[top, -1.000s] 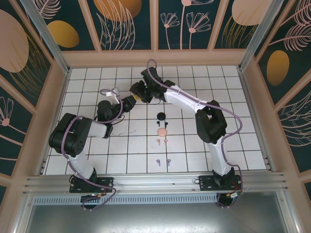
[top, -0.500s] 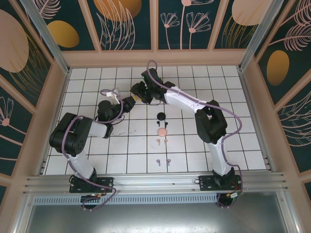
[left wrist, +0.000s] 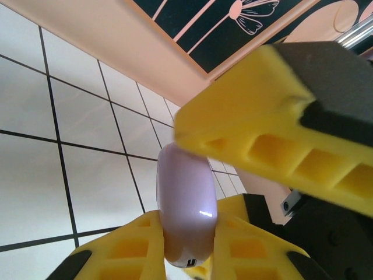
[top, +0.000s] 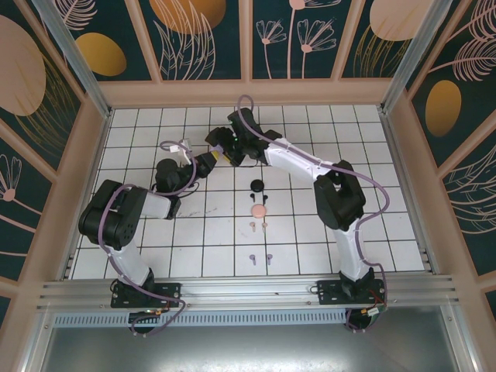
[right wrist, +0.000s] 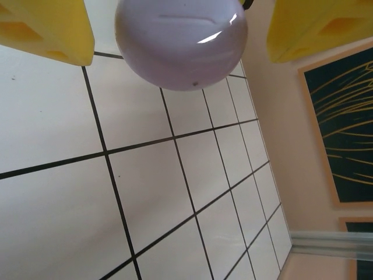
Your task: Insert the wireless bluetooth earbuds into the charging case
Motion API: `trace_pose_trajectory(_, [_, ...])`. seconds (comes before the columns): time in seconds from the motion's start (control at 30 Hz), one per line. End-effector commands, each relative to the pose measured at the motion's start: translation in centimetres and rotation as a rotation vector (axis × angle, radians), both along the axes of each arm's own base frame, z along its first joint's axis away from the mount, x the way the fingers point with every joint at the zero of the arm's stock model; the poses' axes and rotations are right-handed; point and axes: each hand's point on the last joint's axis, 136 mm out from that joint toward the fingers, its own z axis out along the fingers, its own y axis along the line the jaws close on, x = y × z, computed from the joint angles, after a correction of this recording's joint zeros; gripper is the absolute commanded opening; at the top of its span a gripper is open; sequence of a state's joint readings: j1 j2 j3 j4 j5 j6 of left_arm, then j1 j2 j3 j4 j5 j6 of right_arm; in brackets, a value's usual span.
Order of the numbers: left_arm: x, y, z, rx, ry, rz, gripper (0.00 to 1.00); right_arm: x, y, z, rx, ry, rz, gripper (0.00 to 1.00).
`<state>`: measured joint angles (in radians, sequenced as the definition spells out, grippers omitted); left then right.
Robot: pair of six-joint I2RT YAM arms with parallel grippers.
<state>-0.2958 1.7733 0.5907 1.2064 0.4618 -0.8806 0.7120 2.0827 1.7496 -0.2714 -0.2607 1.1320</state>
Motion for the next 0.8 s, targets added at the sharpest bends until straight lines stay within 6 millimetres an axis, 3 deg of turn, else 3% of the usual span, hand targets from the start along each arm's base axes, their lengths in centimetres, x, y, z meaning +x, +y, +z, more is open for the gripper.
trace_pose_trajectory(0.0, [-0.4,-0.6,2.1,-0.006,-0.051,-0.042,0.0,1.4,-2.9,5.9,0.052,-0.122,-0.049,0.8])
trace_pose_trajectory(0.17, [-1.2,-1.3,1.4,0.025,-0.029,-0.103,0.0,1.2,-6.5,6.1,-0.007,-0.214,-0.012,0.8])
trace_pose_trajectory(0.2, [-1.6,-1.4,2.4,0.022,-0.049,-0.119,0.0,1.0,-7.3,6.1,-0.017,-0.247,0.012,0.8])
trace_pose_trajectory(0.3, [-2.2,-2.1,2.7,0.028,-0.05,-0.182,0.0,0.7,-9.4,5.9,-0.064,-0.348,0.082,0.8])
trace_pose_trajectory(0.53, [-4.0,-3.5,3.7,0.026,-0.056,-0.323,0.0,-3.7,-10.7,7.4,-0.106,-0.742,0.383,0.8])
trace_pose_trajectory(0.77, [-5.8,-4.3,4.6,0.044,-0.063,-0.432,0.0,-6.5,-10.6,6.5,-0.018,-0.794,0.53,0.78])
